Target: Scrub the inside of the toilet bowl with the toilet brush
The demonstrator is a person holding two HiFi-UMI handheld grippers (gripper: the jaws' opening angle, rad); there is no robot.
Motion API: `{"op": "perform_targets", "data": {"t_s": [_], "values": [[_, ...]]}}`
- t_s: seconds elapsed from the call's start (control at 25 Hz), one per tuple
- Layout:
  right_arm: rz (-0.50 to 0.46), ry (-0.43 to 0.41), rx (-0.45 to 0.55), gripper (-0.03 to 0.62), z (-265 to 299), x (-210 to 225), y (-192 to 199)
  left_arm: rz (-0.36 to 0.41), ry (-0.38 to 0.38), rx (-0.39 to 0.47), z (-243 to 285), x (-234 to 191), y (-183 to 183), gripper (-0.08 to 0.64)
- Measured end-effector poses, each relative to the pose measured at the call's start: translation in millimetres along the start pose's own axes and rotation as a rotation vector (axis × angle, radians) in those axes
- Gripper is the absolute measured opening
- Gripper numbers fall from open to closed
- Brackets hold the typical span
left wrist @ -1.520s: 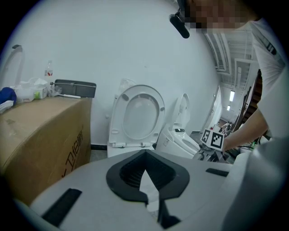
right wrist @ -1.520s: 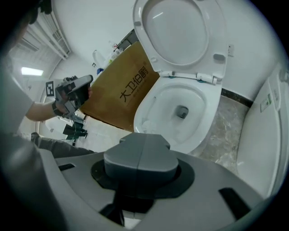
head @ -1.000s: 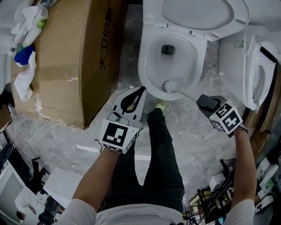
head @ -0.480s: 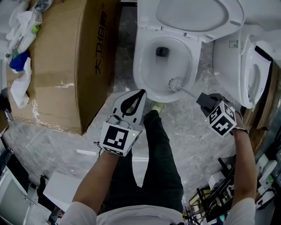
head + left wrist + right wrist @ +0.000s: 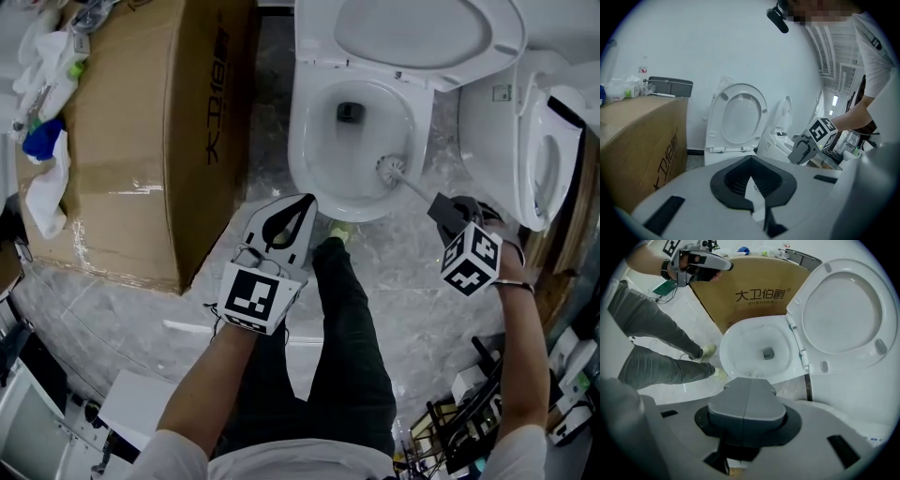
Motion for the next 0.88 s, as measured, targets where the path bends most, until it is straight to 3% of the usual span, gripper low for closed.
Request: {"op": "perform_targets", "data": {"t_s": [0.4, 0.88], "values": [[-0.052, 0.198, -0.009, 0.164, 13.9, 17.4, -12.2, 0.006, 0.011, 0.000, 8.8, -1.1, 5.9, 0.006], [-0.015, 0.290, 0.007, 0.163, 25.3, 34.9, -21.7, 0.023, 0.005, 0.025, 19.5, -6.8, 1.8, 0.006]]}}
Point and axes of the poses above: the fingertips, and each gripper's own axes: z forward along the fingers, x to its right, y out of its underside, the point moved 10 cm from there along -z, backward along the fingers, and after that the axes turned 2 degrees about z, right-handed, at the moved point
